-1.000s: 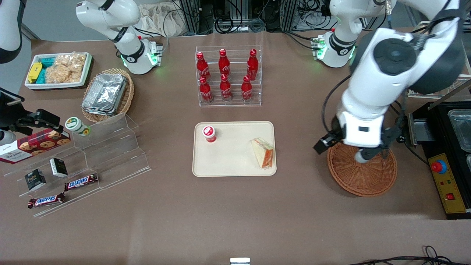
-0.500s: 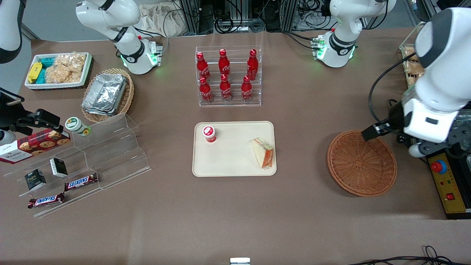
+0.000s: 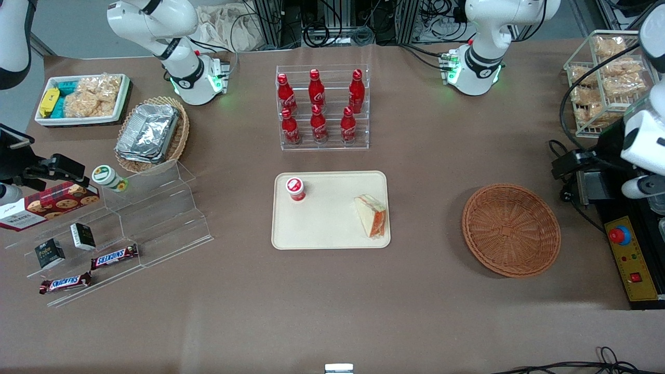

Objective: Place sandwich from basket to tray

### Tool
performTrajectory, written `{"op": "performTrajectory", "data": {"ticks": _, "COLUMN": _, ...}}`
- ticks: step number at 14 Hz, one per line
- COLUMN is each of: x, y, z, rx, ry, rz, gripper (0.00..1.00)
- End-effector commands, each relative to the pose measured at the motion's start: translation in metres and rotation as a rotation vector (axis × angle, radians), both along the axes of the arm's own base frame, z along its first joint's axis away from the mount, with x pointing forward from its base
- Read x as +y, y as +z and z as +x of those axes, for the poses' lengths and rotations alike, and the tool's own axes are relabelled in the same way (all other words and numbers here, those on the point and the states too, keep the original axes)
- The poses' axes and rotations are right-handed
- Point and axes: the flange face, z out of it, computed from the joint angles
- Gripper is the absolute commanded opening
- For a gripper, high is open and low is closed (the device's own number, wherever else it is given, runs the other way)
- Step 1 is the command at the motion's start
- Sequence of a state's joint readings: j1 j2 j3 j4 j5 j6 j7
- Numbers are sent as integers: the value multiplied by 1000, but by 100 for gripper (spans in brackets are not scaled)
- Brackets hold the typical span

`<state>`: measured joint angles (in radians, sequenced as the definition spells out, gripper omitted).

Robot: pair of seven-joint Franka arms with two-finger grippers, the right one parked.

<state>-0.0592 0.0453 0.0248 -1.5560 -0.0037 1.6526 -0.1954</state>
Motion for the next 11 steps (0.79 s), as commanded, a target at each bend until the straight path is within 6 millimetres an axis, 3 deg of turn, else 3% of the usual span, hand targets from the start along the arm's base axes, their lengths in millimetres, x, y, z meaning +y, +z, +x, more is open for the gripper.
{"op": "performTrajectory", "data": {"ticks": 1, "x": 21, "y": 5, "z": -33, "rx": 3, "ry": -65, "rz": -21, "gripper": 100}}
{"op": "performTrajectory", "data": {"ticks": 6, "x": 36, "y": 2, "z": -62, "rx": 2, "ry": -97, "rz": -26, "gripper": 100}}
{"op": "performTrajectory", "data": {"ticks": 11, "x": 29, "y": 6, "z": -49, "rx": 2, "ry": -90, "rz": 0, "gripper": 100}}
